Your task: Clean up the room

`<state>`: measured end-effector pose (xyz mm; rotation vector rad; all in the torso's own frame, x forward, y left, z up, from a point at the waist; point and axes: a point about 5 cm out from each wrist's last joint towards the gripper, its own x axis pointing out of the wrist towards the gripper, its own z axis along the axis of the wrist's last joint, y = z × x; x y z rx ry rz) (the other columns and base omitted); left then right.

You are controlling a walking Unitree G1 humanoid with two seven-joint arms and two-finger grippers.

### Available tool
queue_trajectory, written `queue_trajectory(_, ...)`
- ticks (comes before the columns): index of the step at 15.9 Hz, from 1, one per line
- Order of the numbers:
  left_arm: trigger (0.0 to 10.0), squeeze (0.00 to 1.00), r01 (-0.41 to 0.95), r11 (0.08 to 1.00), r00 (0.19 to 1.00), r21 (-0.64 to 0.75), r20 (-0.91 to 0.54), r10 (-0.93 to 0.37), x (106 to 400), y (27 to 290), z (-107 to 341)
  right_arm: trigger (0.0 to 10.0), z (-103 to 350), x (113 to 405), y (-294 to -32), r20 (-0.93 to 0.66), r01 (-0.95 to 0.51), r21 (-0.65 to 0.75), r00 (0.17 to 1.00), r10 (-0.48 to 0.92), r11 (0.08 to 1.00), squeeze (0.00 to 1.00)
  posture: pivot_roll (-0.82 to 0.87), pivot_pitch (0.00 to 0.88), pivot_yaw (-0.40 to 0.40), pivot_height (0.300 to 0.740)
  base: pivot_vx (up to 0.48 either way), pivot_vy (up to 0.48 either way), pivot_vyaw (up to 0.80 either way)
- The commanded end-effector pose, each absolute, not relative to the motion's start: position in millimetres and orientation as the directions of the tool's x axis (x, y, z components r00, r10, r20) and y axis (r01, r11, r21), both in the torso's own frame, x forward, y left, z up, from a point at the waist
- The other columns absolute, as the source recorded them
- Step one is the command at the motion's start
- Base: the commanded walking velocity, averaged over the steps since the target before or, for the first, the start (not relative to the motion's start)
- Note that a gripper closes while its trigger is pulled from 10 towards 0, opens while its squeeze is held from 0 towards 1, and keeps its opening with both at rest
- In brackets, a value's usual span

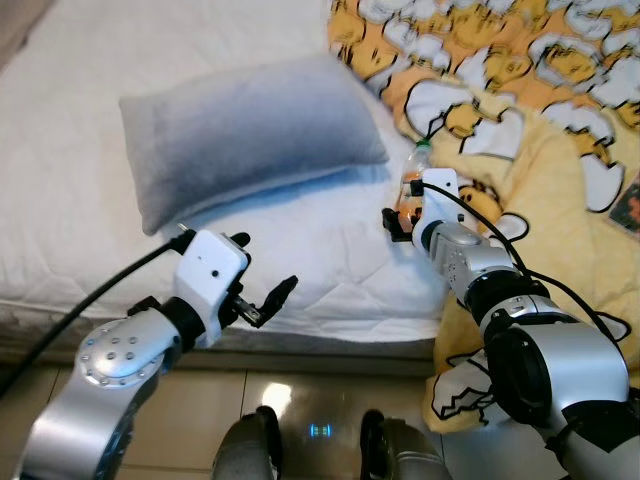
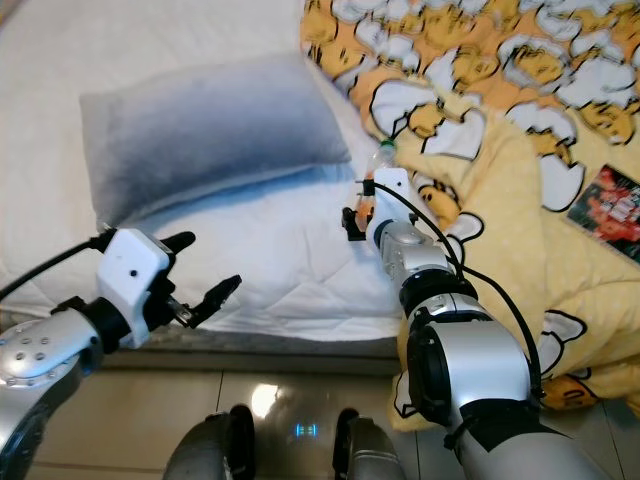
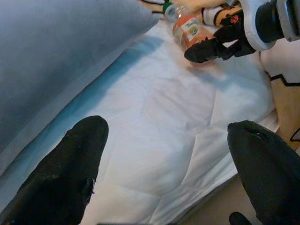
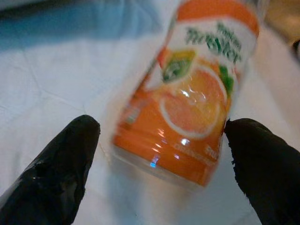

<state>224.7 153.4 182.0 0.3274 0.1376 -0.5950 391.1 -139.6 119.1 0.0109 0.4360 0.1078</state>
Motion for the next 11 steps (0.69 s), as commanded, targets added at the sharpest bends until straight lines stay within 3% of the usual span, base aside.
queue_trajectory(1,10.0,0.00,0.571,0.778,0.820,0.264,-0.231,-0.524,218.1,156.5,184.4,10.0,115.1,389.6,-143.9,-0.448,-0.053,0.026,0.892,0.060,0.998,0.17,0.20,0.335,0.012,0.740,0.000,0.000,0.00)
queue_trajectory(2,10.0,0.00,0.571,0.778,0.820,0.262,-0.235,-0.522,216.5,157.0,183.5,10.0,114.0,389.1,-146.2,-0.452,-0.030,0.018,0.891,0.035,0.999,0.00,0.20,0.333,0.010,0.740,0.000,0.000,0.00)
queue_trajectory(5,10.0,0.00,0.578,0.776,0.814,0.252,-0.250,-0.525,214.8,156.0,180.0,10.0,113.0,388.7,-146.0,-0.453,-0.004,0.063,0.891,0.032,0.998,0.00,0.20,0.326,0.009,0.740,0.000,0.000,0.00)
queue_trajectory(6,10.0,0.00,0.582,0.774,0.810,0.250,-0.253,-0.529,214.6,155.9,180.5,0.8,112.7,388.6,-146.8,-0.451,0.020,0.106,0.892,0.030,0.994,0.00,0.20,0.317,0.009,0.740,0.000,0.000,0.00)
queue_trajectory(7,10.0,0.00,0.583,0.774,0.810,0.250,-0.252,-0.529,214.7,156.2,180.8,0.0,113.5,389.0,-146.9,-0.446,0.018,0.111,0.894,0.034,0.994,0.00,0.21,0.315,0.009,0.740,0.000,0.000,0.00)
queue_trajectory(11,10.0,0.00,0.581,0.772,0.812,0.258,-0.250,-0.528,216.0,159.6,181.6,0.0,118.8,391.5,-147.1,-0.419,0.003,0.120,0.907,0.048,0.993,0.00,0.21,0.302,0.013,0.740,0.000,0.000,0.00)
